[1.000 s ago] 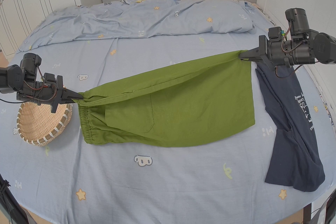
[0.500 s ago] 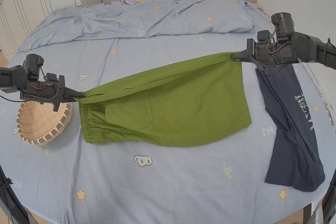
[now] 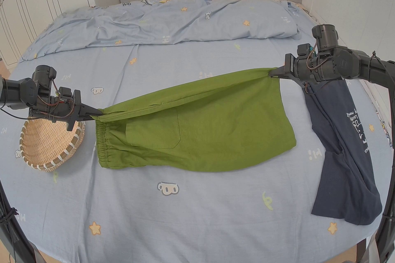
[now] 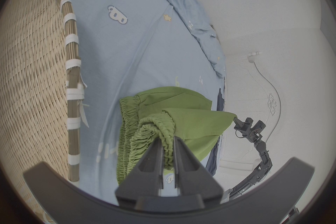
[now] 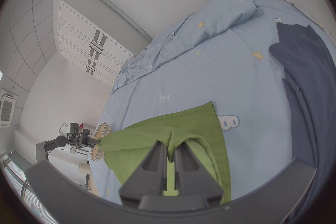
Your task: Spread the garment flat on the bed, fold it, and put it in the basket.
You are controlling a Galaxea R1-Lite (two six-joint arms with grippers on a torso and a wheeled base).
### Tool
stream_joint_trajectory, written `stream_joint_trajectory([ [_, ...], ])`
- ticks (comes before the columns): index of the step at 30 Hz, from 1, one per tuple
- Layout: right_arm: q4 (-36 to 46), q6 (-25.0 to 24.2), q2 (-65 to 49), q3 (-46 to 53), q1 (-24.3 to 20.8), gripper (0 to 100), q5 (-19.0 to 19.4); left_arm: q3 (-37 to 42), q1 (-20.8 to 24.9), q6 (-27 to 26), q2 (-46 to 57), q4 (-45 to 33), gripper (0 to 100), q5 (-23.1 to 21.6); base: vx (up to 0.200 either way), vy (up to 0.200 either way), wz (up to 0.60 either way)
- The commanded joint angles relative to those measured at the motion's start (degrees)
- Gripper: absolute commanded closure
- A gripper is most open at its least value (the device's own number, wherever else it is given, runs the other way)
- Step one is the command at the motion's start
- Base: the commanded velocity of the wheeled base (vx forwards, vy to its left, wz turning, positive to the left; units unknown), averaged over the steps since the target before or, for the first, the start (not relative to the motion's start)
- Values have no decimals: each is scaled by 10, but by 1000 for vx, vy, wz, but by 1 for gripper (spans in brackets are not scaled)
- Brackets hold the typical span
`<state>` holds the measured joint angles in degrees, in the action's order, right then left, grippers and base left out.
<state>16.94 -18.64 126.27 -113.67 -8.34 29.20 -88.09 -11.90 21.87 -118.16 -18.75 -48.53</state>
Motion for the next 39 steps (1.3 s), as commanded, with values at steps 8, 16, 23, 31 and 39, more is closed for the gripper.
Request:
stream_joint_trajectory([
  [8, -9, -1, 29, -1, -3, 100, 0, -12, 8, 2, -20, 7, 100, 0, 0, 0, 0],
  [16, -13, -1, 49, -1, -11, 0, -1, -13, 18, 1, -24, 7, 0, 0, 0, 0, 0],
  [23, -11, -1, 48, 14, -18, 0, -1, -11, 41, 21, -17, 7, 0, -2, 0, 0, 0],
  [31, -14, -1, -32, 129, -12, 0, -1, 37, 30, -3, 12, 10, 0, 0, 0, 0, 0],
  [39, -120, -18, -191, 371, 26, 0, 13, 172, 6, -132, 45, 67, 0, -2, 0, 0, 0],
])
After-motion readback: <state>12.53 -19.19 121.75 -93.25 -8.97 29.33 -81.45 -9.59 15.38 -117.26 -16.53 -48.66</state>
